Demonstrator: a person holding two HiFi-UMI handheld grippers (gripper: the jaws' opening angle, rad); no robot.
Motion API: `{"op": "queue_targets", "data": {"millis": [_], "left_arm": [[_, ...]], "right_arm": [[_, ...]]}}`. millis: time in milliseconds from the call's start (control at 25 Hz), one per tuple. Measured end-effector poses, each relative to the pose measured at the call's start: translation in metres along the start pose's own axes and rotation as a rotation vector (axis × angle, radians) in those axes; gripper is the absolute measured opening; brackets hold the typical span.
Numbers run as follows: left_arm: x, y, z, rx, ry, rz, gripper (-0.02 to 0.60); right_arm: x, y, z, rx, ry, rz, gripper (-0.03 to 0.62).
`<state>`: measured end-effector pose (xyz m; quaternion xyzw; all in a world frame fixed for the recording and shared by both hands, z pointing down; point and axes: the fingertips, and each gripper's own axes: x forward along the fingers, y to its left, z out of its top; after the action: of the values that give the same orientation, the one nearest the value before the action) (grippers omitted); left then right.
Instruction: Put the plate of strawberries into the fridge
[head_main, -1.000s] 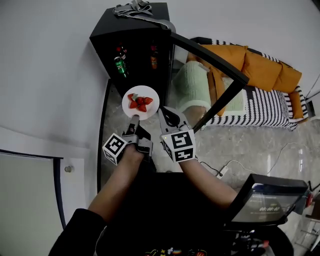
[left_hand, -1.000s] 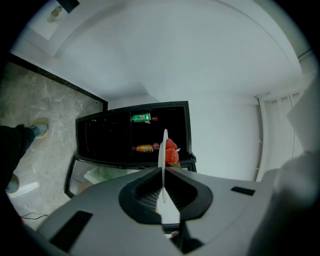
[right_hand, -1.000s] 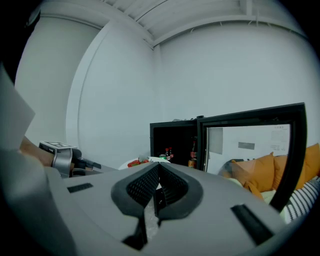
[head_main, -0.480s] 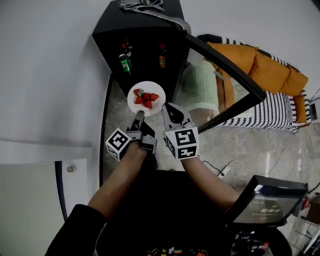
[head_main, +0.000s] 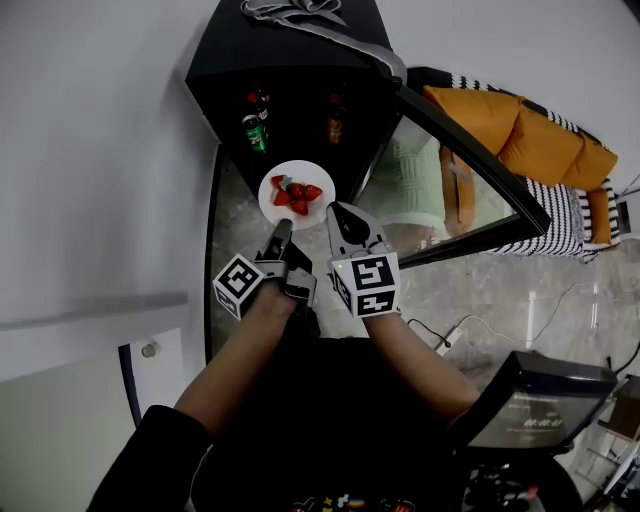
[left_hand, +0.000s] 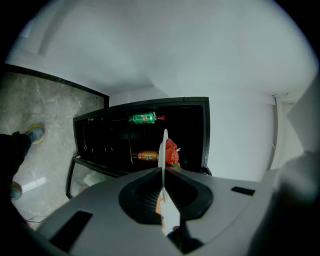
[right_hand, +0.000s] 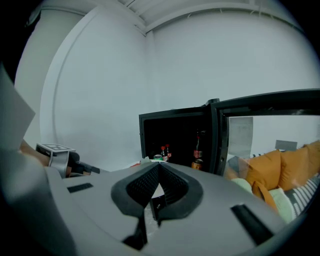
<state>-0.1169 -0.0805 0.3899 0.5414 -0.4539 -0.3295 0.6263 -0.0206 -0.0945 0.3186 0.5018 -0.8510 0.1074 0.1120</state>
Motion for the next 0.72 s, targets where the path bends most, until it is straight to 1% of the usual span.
{"op": "queue_targets", "data": {"millis": [280,480,720], "left_arm": [[0.037,0.006,0.032,-0.005,0.081,0.019,0.018],[0.063,0.009,0.054,-0.004,0.144,0.038,0.018],[0.091,0.013,0.080,-0.019,0.176,0.044,0.018]], "right_arm": [[0.050,-0.006,0.004,0.021,0.028,-0.065,0.006],[0.086,-0.005,0.010,0.027,0.024,-0.119,0.006],[0.119,-0.001,0.009,0.023,0.060,-0.145,0.006]]}}
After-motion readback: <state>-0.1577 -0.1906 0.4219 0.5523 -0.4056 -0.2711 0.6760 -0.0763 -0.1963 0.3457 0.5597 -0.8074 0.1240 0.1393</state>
